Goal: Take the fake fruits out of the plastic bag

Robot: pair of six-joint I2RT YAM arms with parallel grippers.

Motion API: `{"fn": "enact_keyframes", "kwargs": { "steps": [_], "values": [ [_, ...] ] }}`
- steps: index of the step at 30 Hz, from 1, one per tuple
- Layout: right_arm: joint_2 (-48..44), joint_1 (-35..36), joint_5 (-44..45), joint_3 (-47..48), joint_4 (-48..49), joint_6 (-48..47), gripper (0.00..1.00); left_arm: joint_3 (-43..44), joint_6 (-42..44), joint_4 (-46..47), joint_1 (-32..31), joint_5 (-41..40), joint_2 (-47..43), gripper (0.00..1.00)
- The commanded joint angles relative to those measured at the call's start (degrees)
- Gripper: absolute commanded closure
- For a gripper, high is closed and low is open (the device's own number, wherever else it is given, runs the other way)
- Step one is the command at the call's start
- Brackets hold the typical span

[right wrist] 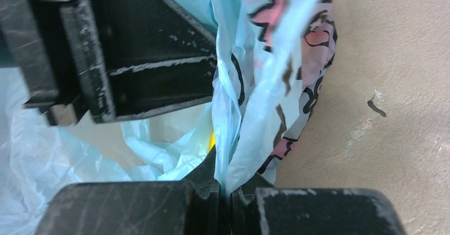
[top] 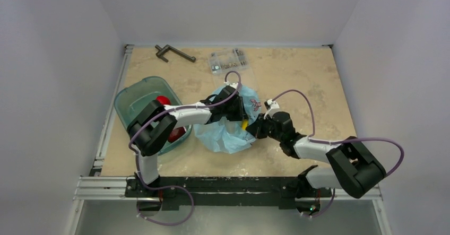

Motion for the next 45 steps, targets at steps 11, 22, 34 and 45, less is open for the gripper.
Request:
{"fn": "enact_keyframes", "kwargs": {
  "steps": [11,22,34,45],
  "values": [
    [-4.09,0.65,3.95,1.42,-7.44,-0.03,1.00,1.95,0.13,-0.55,0.73,-4.18,5.94,0.37],
    [0.19,5.74,14.77,3.57,-18.59,8.33,1.00,11.19,3.23,-16.95,-0.13,-9.66,13.70,0.38],
    [-4.68,7.32,21.41,3.85,-21.83,8.13,1.00,14.12,9.40,-22.99,-0.66,-12.48,13.13,0.77],
    [0.16,8.91,23.77,7.19,-19.37,5.27,1.00,-0.85,-0.13,10.93,5.56,29.76,-5.54,0.86]
  ]
}}
